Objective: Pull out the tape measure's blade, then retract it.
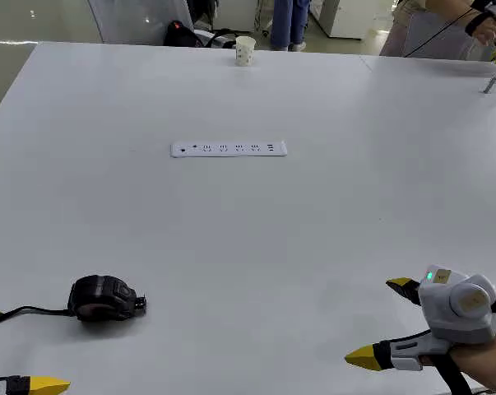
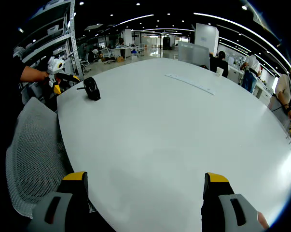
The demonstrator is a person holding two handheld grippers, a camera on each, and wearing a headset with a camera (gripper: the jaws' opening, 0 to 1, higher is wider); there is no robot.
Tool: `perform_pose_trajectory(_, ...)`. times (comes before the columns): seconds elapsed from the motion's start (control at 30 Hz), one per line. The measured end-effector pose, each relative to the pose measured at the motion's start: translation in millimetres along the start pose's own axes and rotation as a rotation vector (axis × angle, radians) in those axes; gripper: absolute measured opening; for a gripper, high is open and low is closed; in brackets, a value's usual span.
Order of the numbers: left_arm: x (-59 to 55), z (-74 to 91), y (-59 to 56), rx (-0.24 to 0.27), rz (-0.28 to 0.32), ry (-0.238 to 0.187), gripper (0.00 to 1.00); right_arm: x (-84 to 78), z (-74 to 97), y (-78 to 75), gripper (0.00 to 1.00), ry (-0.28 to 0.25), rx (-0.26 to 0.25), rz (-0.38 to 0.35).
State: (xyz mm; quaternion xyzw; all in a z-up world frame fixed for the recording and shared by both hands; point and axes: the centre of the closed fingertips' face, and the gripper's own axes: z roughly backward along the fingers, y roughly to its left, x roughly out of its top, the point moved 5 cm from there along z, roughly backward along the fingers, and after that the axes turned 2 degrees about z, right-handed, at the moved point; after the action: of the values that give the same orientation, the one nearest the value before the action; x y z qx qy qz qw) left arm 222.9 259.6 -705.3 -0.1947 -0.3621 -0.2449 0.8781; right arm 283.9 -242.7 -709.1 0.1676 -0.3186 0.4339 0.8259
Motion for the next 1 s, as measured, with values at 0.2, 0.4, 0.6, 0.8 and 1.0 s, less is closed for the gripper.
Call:
perform_pose_trajectory(0.2, -5.5, 2.0, -1.8, -0.018, -0.01, 0.026, 0.99, -0.2, 1.4, 0.1, 0.99, 0.003, -0.009, 0.0)
perform_pose_trajectory(0.4, -9.3, 2.6, -2.3, -0.031, -0.011, 0.044, 0.99, -3.8, 4.1, -0.2, 0.99, 0.003, -0.009, -0.011)
perform_pose_trajectory(0.6, -5.6, 2.3, 2.2, -0.029, -0.027, 0.035, 0.99, -5.2, 6.1, 1.1, 0.99, 0.009, -0.005, -0.007)
perform_pose_trajectory(0.8, -2.9, 2.3, 7.0, -0.029, -0.053, 0.034, 0.99, -5.1, 6.6, 1.1, 0.99, 0.02, 0.002, 0.0)
perform_pose_trajectory(1.0, 1.7, 1.8, 11.2, -0.04, -0.118, 0.041, 0.99, -2.9, 0.0, 6.3, 0.99, -0.01, 0.012, -0.006)
